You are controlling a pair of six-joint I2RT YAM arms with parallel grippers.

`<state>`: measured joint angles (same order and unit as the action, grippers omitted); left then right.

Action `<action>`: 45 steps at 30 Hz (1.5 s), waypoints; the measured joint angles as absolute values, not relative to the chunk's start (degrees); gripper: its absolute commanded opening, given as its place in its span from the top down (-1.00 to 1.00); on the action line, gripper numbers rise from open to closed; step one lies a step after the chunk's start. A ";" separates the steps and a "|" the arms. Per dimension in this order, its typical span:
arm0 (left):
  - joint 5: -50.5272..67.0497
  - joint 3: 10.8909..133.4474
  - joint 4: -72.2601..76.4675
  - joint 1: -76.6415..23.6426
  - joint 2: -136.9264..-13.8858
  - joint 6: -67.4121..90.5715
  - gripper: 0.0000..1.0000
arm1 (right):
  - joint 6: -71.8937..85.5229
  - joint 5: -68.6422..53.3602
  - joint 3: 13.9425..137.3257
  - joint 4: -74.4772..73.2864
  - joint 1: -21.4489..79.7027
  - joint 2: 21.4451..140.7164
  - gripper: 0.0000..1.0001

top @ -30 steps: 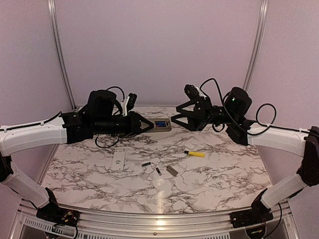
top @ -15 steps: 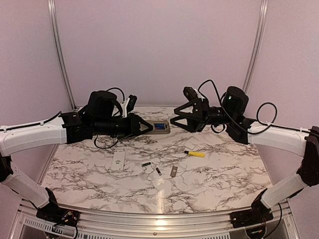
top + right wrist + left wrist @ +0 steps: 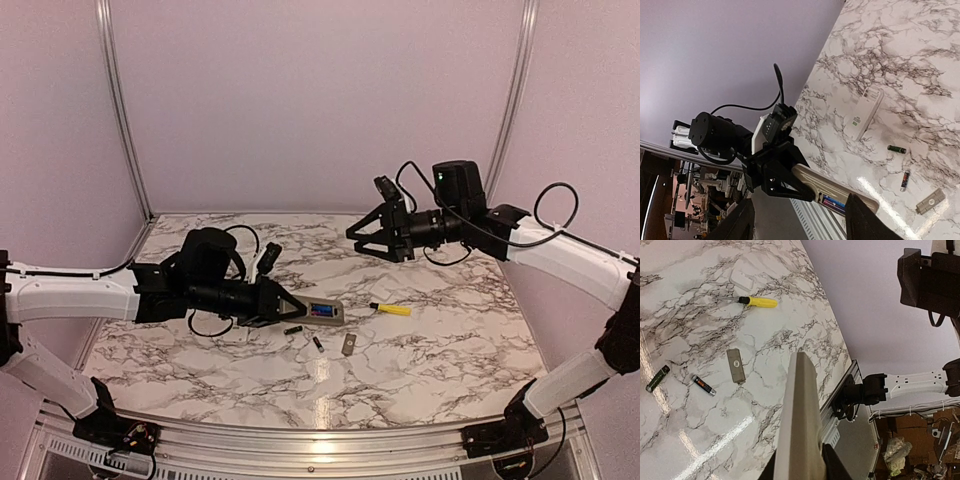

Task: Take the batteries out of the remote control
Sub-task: Place the remote control without the battery cover at the center of the board.

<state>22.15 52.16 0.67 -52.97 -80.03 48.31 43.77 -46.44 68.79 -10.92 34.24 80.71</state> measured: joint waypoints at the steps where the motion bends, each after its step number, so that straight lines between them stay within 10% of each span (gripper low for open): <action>1: 22.37 50.63 1.52 -53.19 -80.01 48.84 1.00 | 42.44 -45.36 68.79 -13.28 34.22 80.71 -0.20; 23: 23.75 34.06 17.72 -55.13 -85.56 57.01 0.99 | 19.07 -17.56 69.73 -42.13 33.85 79.48 -0.29; 45: 29.95 38.96 13.17 -52.99 -95.29 55.16 0.14 | -0.54 -9.69 65.89 -41.25 33.82 84.90 -0.30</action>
